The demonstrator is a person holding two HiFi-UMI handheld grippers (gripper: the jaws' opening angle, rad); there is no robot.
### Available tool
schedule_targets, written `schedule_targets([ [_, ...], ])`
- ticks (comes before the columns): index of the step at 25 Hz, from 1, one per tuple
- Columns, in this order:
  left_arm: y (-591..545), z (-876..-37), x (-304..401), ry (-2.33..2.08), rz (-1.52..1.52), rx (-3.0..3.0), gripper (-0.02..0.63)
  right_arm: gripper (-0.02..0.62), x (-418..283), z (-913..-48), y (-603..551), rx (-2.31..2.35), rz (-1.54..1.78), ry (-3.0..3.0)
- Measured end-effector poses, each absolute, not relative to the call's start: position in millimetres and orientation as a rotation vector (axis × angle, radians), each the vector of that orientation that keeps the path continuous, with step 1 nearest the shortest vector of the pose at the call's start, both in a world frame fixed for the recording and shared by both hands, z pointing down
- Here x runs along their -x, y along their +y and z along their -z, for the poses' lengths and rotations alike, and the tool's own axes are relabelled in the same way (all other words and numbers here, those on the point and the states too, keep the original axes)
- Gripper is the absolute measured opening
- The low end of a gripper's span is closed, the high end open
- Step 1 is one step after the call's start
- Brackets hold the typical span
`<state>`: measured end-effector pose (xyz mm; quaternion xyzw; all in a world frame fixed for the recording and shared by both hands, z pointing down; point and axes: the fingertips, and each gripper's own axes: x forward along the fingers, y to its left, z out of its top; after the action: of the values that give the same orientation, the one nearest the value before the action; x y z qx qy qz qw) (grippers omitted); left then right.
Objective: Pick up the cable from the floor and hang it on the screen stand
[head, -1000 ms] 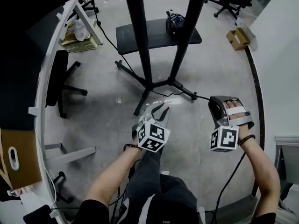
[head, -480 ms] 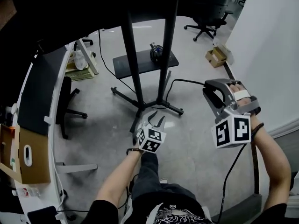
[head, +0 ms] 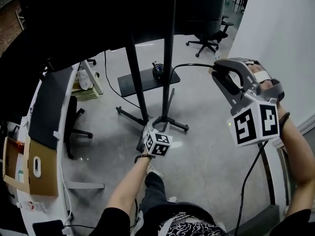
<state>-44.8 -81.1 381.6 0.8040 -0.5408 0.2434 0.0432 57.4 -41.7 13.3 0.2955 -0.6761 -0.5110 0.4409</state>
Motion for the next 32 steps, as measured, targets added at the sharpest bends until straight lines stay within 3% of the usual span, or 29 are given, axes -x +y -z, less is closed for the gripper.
schedule_targets([
  [12,-121,-341,57,-1.722,-0.803,-2.51,0.172,0.103,-48,87,-45,-0.873,1.435,-1.614],
  [23,-142,-308,39,-1.771,-0.81,-2.568,0.169,0.103,-61,119,-50,-0.913,1.466,-1.582],
  [25,-144,-306,37,-1.774,-0.805,-2.58,0.15,0.103,-63,121,-48,-0.912,1.473,-1.573],
  [27,-143,-305,36,-1.763,-0.802,-2.582,0.02,0.103,-64,122,-46,-0.916,1.48,-1.569],
  [32,-139,-300,35,-1.734,-0.83,-2.622,0.018,0.103,-71,124,-49,-0.933,1.476,-1.553],
])
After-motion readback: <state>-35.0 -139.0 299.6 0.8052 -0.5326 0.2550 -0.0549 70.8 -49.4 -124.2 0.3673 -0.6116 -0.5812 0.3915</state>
